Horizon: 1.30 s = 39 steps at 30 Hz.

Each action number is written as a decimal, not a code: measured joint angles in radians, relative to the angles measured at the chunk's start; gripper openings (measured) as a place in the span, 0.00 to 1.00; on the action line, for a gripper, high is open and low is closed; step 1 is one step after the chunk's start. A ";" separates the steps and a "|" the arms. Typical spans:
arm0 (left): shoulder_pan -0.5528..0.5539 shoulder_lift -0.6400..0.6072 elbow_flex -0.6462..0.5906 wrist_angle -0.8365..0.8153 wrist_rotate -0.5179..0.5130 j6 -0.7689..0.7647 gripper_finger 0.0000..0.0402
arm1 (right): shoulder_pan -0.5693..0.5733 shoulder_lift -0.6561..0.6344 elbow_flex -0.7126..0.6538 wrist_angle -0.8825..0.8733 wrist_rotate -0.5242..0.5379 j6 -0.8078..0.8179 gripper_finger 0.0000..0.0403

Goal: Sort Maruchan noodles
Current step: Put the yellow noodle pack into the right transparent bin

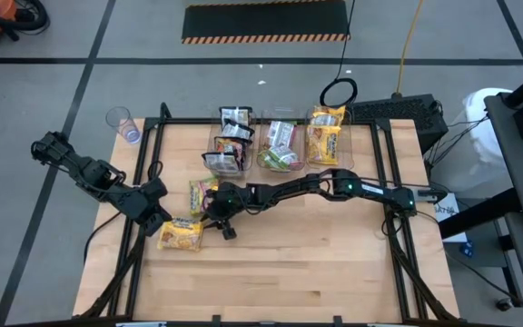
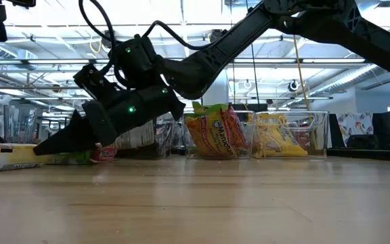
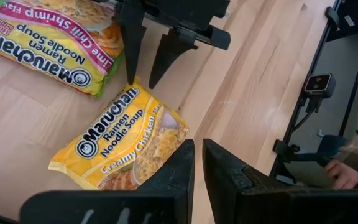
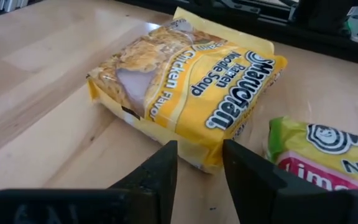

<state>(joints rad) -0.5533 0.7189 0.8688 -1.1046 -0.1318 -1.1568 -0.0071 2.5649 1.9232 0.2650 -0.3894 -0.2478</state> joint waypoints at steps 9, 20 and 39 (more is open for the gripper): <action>0.000 0.000 0.000 0.001 0.000 -0.005 0.09 | 0.000 0.015 0.001 0.013 0.017 -0.002 0.26; 0.000 0.000 0.000 0.002 0.002 -0.004 0.09 | -0.001 0.016 0.001 0.005 0.025 -0.035 0.24; 0.000 0.000 0.000 0.002 0.003 -0.008 0.09 | -0.005 0.019 0.000 0.045 0.130 0.016 0.00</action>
<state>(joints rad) -0.5531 0.7185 0.8688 -1.1030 -0.1286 -1.1648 -0.0120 2.5838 1.9233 0.3101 -0.2592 -0.2320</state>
